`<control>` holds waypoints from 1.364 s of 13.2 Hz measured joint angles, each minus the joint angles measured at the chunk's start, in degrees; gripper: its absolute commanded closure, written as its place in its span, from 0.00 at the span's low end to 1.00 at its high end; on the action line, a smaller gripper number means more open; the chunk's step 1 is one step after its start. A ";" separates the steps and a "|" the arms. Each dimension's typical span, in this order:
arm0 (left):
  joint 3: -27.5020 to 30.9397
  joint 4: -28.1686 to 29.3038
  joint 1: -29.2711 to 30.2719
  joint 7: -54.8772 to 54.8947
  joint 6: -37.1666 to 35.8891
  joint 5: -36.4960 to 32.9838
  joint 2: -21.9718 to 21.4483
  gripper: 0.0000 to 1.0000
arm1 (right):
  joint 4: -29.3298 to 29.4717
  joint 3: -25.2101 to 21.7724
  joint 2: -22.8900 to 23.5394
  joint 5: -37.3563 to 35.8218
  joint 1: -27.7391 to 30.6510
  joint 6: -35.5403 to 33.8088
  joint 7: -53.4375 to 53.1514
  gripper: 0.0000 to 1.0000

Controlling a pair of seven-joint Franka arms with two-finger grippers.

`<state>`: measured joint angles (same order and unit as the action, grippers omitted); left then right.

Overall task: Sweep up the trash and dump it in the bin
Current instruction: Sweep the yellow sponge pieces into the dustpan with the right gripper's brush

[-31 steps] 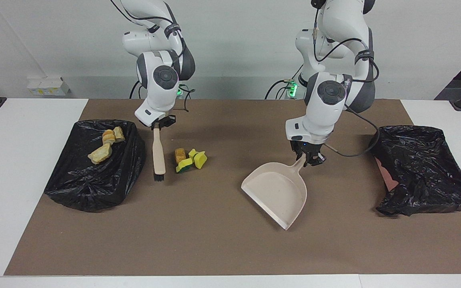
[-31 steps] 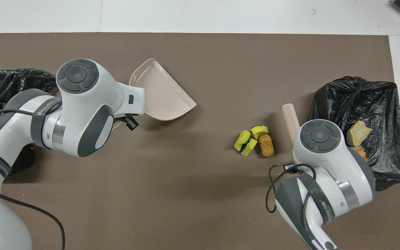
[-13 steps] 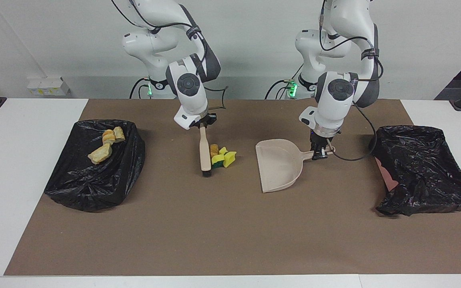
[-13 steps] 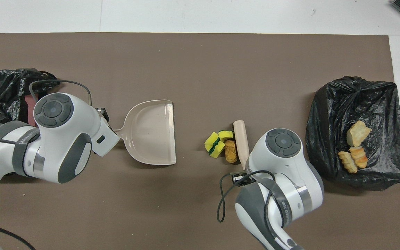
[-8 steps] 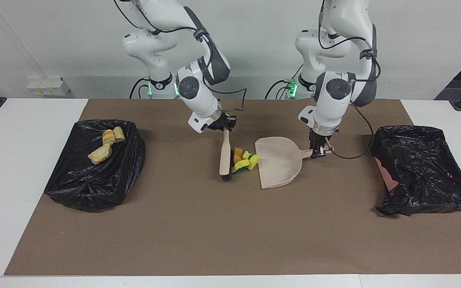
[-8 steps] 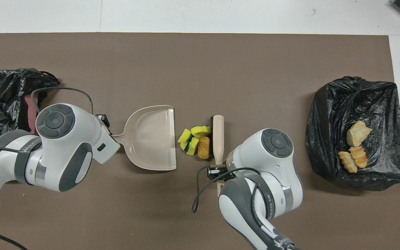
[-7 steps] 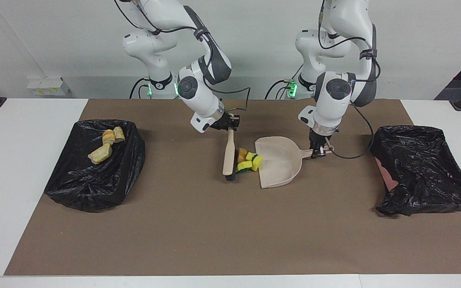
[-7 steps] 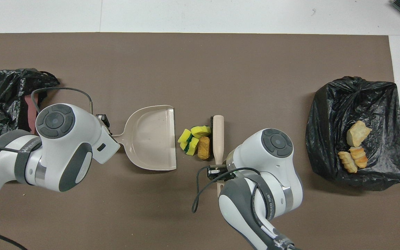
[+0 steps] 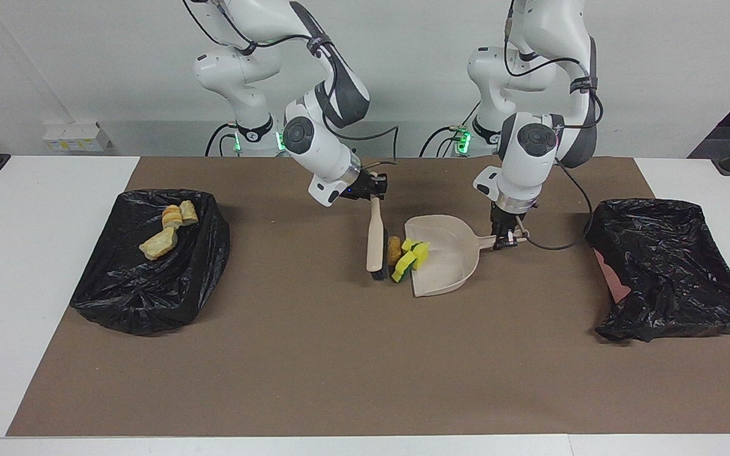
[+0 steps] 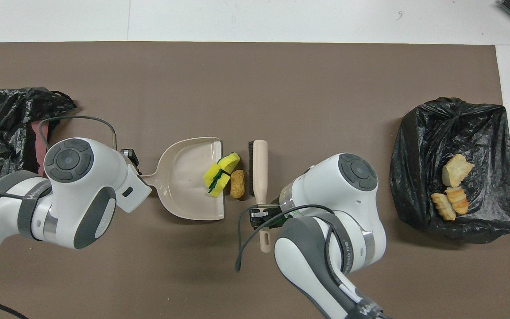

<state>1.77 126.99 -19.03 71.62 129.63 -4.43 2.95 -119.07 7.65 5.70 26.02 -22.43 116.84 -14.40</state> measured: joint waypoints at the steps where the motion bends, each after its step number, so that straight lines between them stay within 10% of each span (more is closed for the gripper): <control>1: 0.03 0.08 0.03 0.00 0.06 0.00 -0.02 1.00 | 0.43 -0.03 -0.70 -5.14 0.78 -2.86 -0.75 1.00; 6: 0.07 0.18 0.05 0.00 0.19 0.00 -0.02 1.00 | 1.34 0.69 3.68 -15.35 -1.52 -6.59 -0.49 1.00; 12: 0.25 0.25 0.09 0.00 0.20 -0.01 -0.10 1.00 | 5.14 1.56 9.33 -3.76 -11.13 9.93 -6.94 1.00; 18: 0.32 0.30 1.34 0.43 0.20 -0.01 -0.10 1.00 | 10.52 0.93 2.47 -3.64 -7.90 -11.14 -15.45 1.00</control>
<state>2.09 127.29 -17.69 72.06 129.82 -4.45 2.85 -108.55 8.58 8.17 22.38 -30.33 105.70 -29.85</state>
